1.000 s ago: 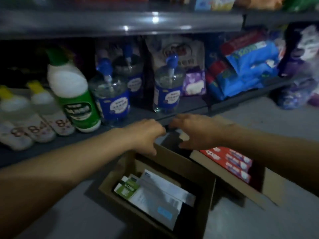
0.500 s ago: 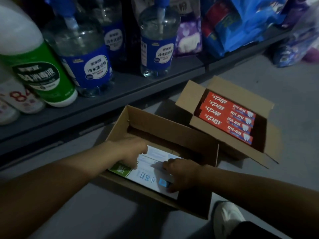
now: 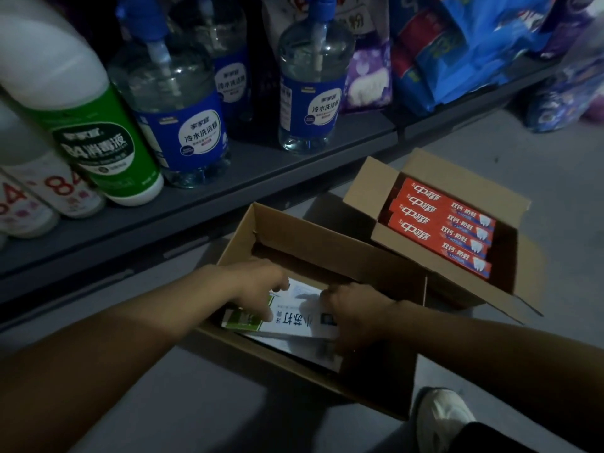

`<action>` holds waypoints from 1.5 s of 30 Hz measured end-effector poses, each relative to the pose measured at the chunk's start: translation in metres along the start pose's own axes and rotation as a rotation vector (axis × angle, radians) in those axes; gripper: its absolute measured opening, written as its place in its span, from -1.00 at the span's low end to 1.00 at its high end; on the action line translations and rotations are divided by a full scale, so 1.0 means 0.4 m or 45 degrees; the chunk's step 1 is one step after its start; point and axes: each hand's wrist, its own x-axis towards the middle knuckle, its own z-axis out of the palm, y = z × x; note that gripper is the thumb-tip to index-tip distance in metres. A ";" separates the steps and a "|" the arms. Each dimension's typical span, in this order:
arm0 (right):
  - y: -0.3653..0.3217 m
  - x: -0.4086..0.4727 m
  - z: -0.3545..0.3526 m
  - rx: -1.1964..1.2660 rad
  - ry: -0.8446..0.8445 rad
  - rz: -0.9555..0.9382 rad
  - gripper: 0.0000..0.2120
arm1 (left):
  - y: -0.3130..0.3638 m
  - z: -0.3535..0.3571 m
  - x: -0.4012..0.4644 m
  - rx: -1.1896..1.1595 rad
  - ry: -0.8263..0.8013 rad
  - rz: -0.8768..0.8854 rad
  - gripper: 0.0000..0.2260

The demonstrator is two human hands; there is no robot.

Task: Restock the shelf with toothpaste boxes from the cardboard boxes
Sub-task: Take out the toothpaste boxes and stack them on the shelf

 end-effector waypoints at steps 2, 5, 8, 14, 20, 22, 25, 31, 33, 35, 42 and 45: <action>0.004 -0.022 -0.051 -0.074 0.023 -0.026 -0.44 | 0.002 -0.018 -0.006 -0.085 -0.018 -0.007 -0.41; 0.005 -0.056 -0.133 -0.280 0.083 -0.102 -0.47 | 0.005 -0.058 -0.022 -0.234 -0.037 0.009 -0.45; 0.005 -0.086 -0.226 -0.484 0.196 -0.198 -0.47 | 0.009 -0.111 -0.056 -0.435 -0.024 0.050 -0.57; 0.004 -0.147 -0.409 -0.672 0.402 -0.319 -0.46 | -0.004 -0.184 -0.137 -0.865 0.128 0.142 -0.57; 0.008 -0.214 -0.561 -0.595 0.765 -0.285 -0.37 | -0.008 -0.246 -0.242 -1.058 0.422 0.082 -0.59; 0.005 -0.231 -0.594 -0.453 0.821 -0.259 -0.34 | -0.005 -0.266 -0.285 -1.113 0.485 0.118 -0.60; -0.004 -0.250 -0.629 -0.222 0.850 -0.250 -0.33 | 0.006 -0.293 -0.342 -1.203 0.597 0.191 -0.63; -0.059 -0.291 -0.711 0.231 0.998 -0.463 -0.34 | 0.030 -0.333 -0.441 -1.413 0.989 0.329 -0.38; -0.092 -0.305 -0.745 0.391 0.988 -0.581 -0.27 | 0.045 -0.354 -0.479 -1.530 1.144 0.379 -0.36; -0.129 -0.317 -0.768 0.528 0.953 -0.633 -0.16 | 0.058 -0.378 -0.523 -1.612 1.276 0.431 -0.38; -0.256 -0.355 -0.808 0.464 0.692 -0.695 -0.58 | 0.099 -0.445 -0.671 -1.947 1.661 0.635 -0.48; -0.292 -0.367 -0.866 0.367 0.744 -0.625 -0.65 | 0.090 -0.456 -0.737 -1.940 1.739 0.606 -0.69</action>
